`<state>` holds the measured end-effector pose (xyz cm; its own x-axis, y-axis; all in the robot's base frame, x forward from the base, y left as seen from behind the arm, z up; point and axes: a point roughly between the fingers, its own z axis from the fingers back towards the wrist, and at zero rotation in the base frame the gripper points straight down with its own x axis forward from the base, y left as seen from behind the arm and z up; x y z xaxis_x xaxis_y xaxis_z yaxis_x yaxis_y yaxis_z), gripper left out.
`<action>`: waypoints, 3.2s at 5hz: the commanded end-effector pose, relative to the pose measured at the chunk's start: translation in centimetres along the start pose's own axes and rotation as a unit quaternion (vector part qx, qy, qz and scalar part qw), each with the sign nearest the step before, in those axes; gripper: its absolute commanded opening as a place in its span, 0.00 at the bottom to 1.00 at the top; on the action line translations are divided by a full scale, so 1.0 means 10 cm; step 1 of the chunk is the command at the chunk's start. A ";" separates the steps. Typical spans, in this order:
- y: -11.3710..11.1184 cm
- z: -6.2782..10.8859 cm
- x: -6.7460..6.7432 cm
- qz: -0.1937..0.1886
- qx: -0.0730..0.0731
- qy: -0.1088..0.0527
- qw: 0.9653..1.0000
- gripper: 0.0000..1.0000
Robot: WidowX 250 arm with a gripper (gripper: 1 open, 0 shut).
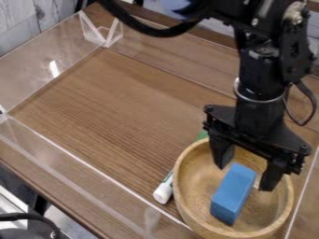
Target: Remove the blue block from inside the brown bowl and put it on the table
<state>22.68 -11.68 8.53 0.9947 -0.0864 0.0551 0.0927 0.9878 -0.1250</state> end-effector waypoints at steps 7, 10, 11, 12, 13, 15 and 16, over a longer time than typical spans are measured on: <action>0.09 -0.31 0.01 0.005 0.000 -0.017 1.000 1.00; 0.10 -0.38 0.04 0.007 0.009 -0.019 1.000 0.00; 0.11 -0.29 0.05 0.008 0.016 -0.017 1.000 0.00; 0.10 -0.14 0.09 0.014 0.023 -0.020 0.999 0.00; 0.09 0.11 0.14 0.020 0.030 -0.028 0.999 0.00; 0.14 0.06 0.13 0.035 0.029 -0.028 0.999 0.00; 0.17 0.03 0.11 0.043 0.027 -0.026 0.998 0.00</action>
<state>23.37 -10.07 7.49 0.9986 -0.0051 0.0522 0.0083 0.9981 -0.0609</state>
